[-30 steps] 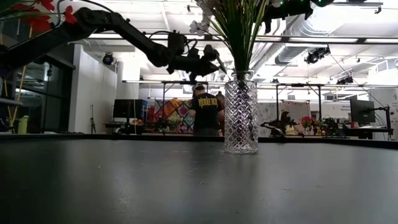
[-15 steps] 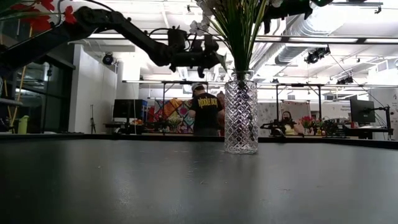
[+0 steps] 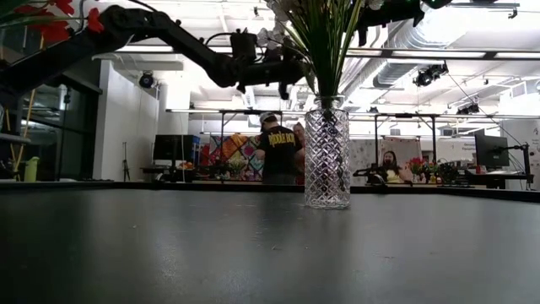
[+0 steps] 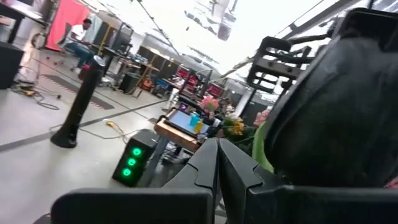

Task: Sort flowers into vase by color
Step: Put the black tulip into the red vase, then return to Home Position

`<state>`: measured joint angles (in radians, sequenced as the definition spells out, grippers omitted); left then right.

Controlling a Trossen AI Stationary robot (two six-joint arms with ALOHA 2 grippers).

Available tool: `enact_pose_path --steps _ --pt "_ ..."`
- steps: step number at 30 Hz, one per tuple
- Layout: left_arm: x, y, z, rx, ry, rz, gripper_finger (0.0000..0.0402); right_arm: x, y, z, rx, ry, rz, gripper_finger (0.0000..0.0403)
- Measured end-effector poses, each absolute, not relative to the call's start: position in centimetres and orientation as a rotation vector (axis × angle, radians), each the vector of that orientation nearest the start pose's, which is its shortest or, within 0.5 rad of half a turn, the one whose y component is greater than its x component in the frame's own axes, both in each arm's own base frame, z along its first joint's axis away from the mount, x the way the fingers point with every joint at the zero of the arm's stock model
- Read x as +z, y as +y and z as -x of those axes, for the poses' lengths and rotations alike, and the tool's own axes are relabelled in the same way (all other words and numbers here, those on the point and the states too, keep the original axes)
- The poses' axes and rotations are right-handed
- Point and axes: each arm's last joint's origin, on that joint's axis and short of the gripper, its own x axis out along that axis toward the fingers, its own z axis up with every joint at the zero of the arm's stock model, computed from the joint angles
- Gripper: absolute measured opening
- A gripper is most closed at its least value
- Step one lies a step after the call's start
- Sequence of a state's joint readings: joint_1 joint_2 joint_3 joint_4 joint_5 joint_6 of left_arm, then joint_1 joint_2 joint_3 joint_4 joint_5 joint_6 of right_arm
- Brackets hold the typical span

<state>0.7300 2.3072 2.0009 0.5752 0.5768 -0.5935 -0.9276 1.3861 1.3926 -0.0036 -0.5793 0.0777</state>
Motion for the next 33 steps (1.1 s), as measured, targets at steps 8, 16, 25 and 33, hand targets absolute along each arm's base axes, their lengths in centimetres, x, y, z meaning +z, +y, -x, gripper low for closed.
enact_pose_path --steps 8,16,25,33 --pt "32.0 32.2 -42.5 0.056 -0.27 0.399 0.0 42.5 -23.7 -19.7 -0.35 -0.016 -0.065 0.0" --pt "32.2 30.1 -44.0 0.132 -0.291 0.366 0.0 43.1 -23.3 -19.4 -0.349 -0.036 -0.047 0.0" --pt "34.9 30.4 -42.4 0.191 -0.364 0.261 0.0 43.9 -22.4 -18.7 -0.35 -0.052 -0.009 0.0" --pt "37.9 32.6 -38.4 0.204 -0.346 0.248 0.0 42.8 -22.7 -18.0 -0.433 0.071 -0.04 0.0"
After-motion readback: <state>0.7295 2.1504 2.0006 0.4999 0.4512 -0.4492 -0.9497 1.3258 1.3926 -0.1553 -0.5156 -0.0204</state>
